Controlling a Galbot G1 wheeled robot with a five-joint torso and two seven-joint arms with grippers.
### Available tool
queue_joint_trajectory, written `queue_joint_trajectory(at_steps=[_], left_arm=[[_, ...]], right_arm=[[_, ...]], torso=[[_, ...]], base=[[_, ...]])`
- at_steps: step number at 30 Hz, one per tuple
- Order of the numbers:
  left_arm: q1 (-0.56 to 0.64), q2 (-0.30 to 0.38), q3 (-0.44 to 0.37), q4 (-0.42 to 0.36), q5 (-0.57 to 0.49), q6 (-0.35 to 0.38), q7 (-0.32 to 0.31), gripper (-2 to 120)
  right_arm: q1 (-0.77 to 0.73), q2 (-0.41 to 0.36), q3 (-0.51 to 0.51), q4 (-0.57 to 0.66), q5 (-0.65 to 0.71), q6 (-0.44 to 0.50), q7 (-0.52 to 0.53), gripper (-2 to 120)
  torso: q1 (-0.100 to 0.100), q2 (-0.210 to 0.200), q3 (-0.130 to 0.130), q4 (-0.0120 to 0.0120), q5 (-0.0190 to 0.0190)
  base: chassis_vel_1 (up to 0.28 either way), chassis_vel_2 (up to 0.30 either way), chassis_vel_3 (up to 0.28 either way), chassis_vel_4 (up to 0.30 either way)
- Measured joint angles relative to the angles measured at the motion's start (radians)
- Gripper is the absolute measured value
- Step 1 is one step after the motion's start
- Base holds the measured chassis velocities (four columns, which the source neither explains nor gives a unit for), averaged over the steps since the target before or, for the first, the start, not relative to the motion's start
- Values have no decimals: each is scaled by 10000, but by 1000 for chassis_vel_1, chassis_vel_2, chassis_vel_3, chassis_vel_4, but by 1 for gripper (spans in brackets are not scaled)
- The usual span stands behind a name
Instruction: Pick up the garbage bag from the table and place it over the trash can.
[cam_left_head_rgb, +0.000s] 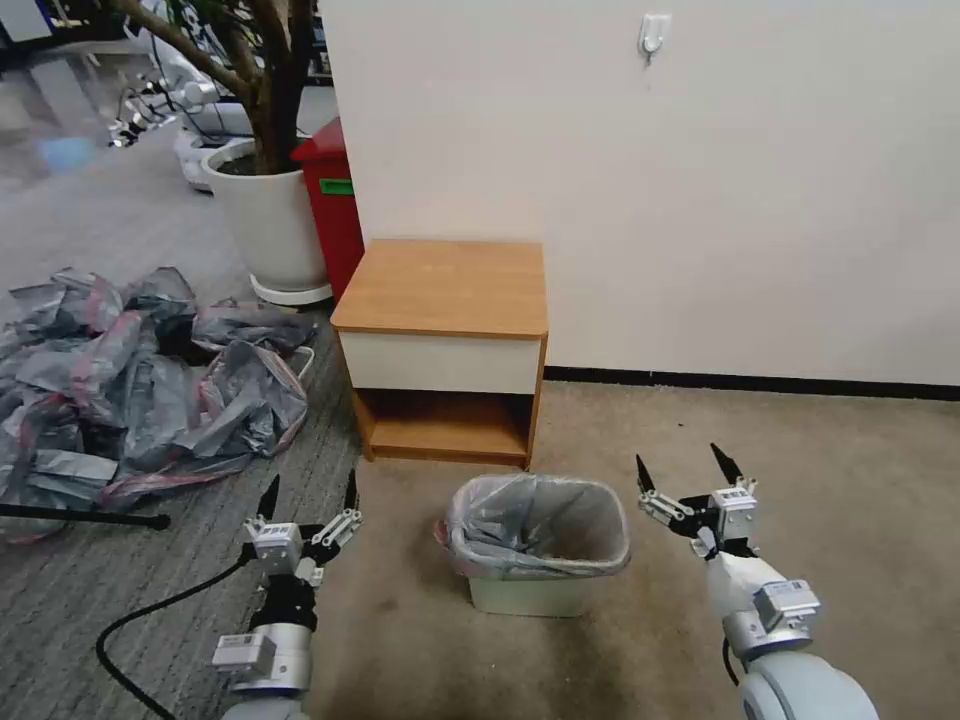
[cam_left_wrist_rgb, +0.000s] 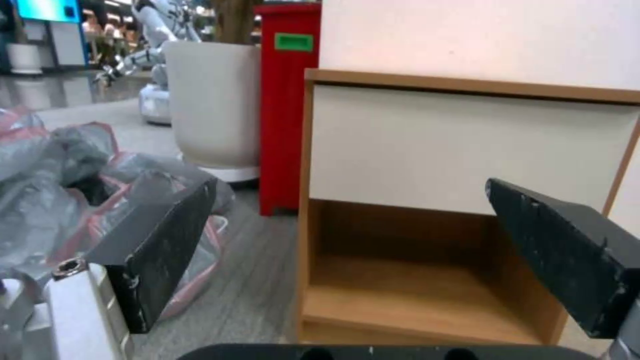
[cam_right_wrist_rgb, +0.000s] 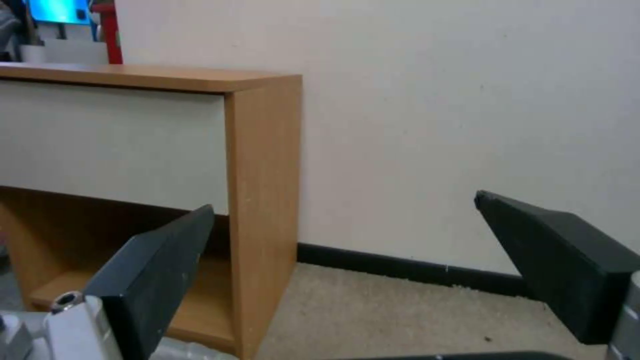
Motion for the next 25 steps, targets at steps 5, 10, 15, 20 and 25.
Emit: queue_joint_trajectory(at_steps=[5, 10, 15, 20, 25], left_arm=[[2, 7, 6, 4, -15, -1, 2, 100], [4, 15, 11, 4, -27, -1, 2, 100], [5, 22, 14, 4, -35, 3, 2, 100], [4, 25, 14, 3, -41, 10, -1, 100], [4, 29, 14, 0, -45, 16, -5, 100]], right_arm=[[3, 0, -12, -6, 3, 6, -3, 100], [6, 1, -17, -6, 3, 8, -3, 100], [9, -1, -20, -5, 3, 11, 6, 100], [10, -3, -23, -1, 1, 13, 13, 100], [10, -6, -23, 2, 0, 13, 18, 100]], torso=[[0, 0, 0, 0, 0], [0, 0, 0, 0, 0], [0, 0, 0, 0, 0], [0, 0, 0, 0, 0], [0, 0, 0, 0, 0]], base=[[0, 0, 0, 0], [0, 0, 0, 0], [0, 0, 0, 0], [0, 0, 0, 0], [0, 0, 0, 0]])
